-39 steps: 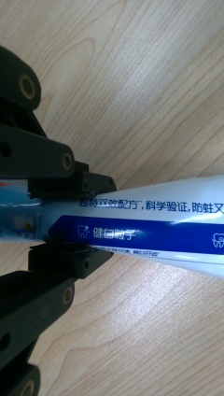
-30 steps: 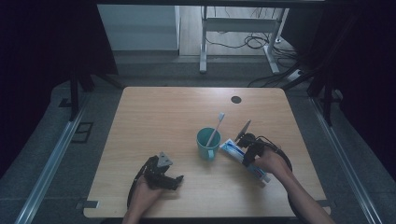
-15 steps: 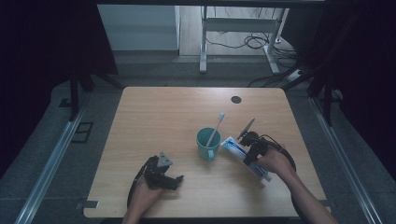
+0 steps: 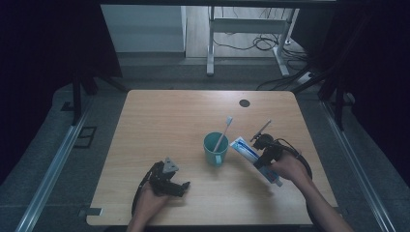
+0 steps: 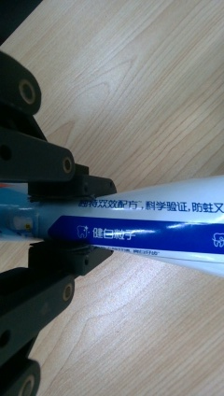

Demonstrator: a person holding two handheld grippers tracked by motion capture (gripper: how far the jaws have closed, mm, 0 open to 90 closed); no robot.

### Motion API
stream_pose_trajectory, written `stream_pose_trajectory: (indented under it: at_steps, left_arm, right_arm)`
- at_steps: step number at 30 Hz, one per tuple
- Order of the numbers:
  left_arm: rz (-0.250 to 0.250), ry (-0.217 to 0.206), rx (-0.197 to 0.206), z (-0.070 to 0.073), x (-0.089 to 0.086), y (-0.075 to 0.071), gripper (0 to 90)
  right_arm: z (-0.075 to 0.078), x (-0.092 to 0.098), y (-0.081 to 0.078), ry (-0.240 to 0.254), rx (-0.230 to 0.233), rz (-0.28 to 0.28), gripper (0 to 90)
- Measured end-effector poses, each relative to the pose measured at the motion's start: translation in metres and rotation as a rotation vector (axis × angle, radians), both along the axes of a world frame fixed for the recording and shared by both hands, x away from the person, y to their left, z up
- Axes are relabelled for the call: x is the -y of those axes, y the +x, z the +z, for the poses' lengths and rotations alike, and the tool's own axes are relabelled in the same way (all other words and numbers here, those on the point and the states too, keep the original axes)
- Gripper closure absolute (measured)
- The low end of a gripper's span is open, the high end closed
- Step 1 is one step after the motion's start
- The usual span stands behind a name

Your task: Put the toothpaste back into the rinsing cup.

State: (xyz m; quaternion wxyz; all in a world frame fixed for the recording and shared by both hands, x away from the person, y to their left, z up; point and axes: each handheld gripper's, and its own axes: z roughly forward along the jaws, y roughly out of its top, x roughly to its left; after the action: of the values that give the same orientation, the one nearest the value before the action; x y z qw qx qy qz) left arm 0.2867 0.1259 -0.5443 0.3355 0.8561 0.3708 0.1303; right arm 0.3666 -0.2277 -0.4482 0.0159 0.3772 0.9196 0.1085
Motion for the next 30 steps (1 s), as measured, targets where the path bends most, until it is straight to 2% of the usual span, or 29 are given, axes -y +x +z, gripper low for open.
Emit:
stream_pose_trajectory:
  at_steps: [19,30]
  left_arm:
    - [-0.001,0.0,0.004,0.0,0.0,0.0,4.9]
    - [-0.002,0.001,0.003,0.0,0.0,0.0,4.9]
  right_arm:
    - [0.022,0.009,-0.017,0.105,0.118,0.023,71.9]
    - [0.034,0.013,-0.025,0.187,0.194,0.035,71.9]
